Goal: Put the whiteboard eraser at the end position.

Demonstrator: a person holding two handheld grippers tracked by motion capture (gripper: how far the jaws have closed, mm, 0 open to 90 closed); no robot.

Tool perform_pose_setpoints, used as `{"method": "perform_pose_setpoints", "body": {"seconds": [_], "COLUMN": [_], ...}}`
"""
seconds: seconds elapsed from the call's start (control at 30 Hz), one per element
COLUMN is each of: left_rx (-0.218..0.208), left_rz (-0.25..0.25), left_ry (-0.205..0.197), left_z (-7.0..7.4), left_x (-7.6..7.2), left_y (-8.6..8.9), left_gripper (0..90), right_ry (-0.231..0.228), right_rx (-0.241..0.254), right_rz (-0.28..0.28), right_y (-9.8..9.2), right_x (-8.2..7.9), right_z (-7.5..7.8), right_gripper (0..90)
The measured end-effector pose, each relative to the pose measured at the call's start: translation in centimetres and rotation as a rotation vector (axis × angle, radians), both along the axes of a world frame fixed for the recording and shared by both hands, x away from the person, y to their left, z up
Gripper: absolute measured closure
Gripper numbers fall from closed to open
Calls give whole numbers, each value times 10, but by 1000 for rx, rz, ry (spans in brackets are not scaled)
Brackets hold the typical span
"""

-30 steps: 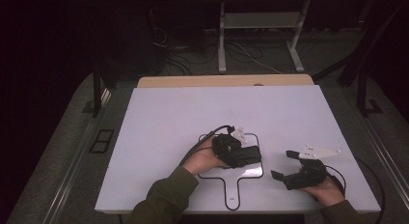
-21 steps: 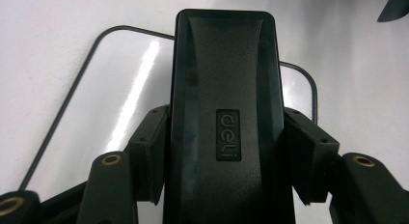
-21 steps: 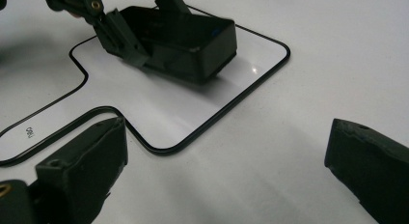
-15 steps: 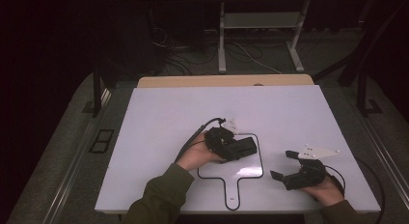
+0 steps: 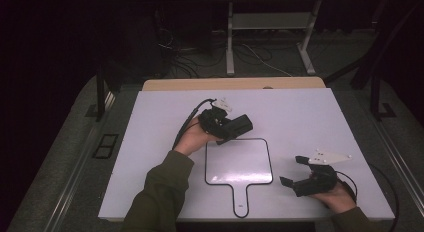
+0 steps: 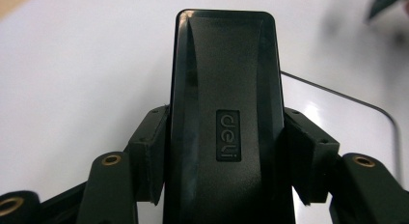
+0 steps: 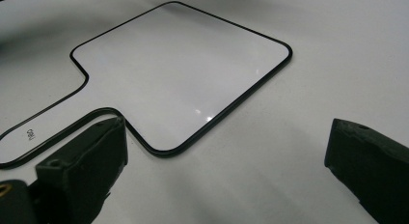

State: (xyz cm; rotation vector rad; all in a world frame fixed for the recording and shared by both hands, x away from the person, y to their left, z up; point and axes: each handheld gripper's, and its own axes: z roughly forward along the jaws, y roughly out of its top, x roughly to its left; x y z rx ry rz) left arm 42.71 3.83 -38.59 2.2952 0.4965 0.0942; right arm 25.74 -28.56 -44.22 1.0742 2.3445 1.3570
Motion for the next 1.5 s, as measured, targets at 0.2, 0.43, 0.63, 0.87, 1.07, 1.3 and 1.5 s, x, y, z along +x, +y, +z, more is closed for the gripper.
{"method": "perform_pose_setpoints", "body": {"seconds": [0.2,0.43,0.63,0.87,1.07,1.3,1.5], "left_rx": [14,47,102,139,156,168,167], "left_rz": [32,73,101,114,116,117,115], "left_ry": [-10,12,29,45,49,55,48], "left_z": [2,-10,-23,-37,-43,-51,-51], "left_x": [32,68,84,89,90,91,91], "left_y": [-6,-16,-27,-33,-35,-38,-39], "left_gripper": [391,391,391,390,390,389,389], "right_ry": [1,2,2,2,3,2,2], "right_rx": [2,8,15,18,17,19,18], "right_rz": [2,6,10,6,7,5,7], "right_y": [-1,0,-1,-2,-1,-2,-2], "right_x": [0,-1,-1,0,0,0,0], "right_z": [0,0,0,0,0,0,0], "right_gripper": [4,4,4,4,4,4,4]}}
